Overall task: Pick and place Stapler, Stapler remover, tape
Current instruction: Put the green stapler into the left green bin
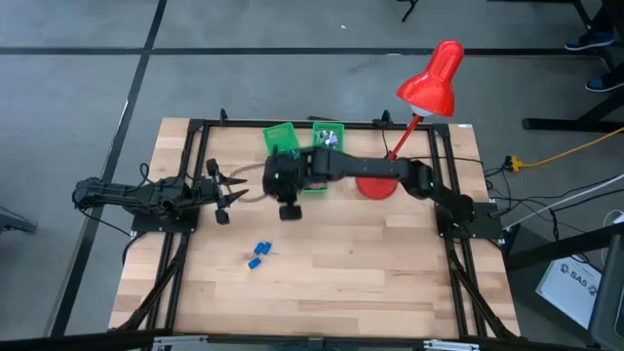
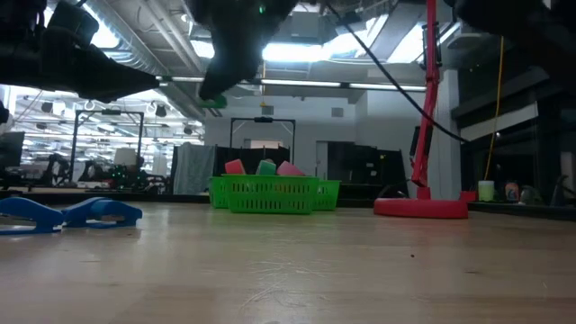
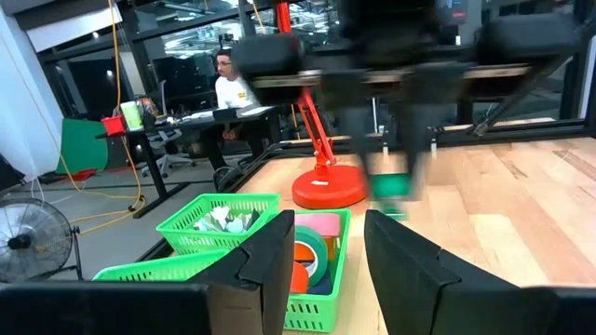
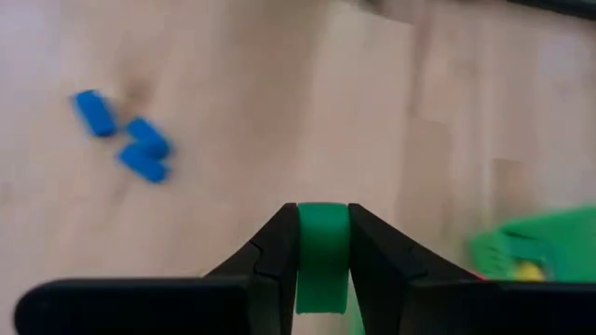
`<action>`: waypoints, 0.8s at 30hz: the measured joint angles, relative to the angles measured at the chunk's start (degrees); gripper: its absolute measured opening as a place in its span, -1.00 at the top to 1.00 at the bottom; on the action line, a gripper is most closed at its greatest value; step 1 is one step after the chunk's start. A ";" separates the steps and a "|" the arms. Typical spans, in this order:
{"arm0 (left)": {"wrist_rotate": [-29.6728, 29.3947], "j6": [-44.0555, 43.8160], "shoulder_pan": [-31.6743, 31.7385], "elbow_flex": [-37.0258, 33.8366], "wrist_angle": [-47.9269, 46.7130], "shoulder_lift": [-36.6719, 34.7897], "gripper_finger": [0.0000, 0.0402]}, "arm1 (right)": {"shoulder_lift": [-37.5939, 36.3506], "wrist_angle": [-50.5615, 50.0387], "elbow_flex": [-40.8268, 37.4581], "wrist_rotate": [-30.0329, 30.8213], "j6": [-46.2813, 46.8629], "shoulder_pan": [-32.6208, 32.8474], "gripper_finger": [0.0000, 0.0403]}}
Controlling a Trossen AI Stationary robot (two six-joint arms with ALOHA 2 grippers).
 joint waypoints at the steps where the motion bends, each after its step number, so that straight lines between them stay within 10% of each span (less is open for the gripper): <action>1: 0.00 -0.01 0.00 0.00 0.00 -0.02 0.37 | 0.00 0.24 0.00 0.05 0.02 -1.06 0.61; 24: 0.00 0.00 0.00 0.02 0.00 -0.02 0.37 | 3.19 9.96 -0.57 5.10 10.93 -15.85 0.53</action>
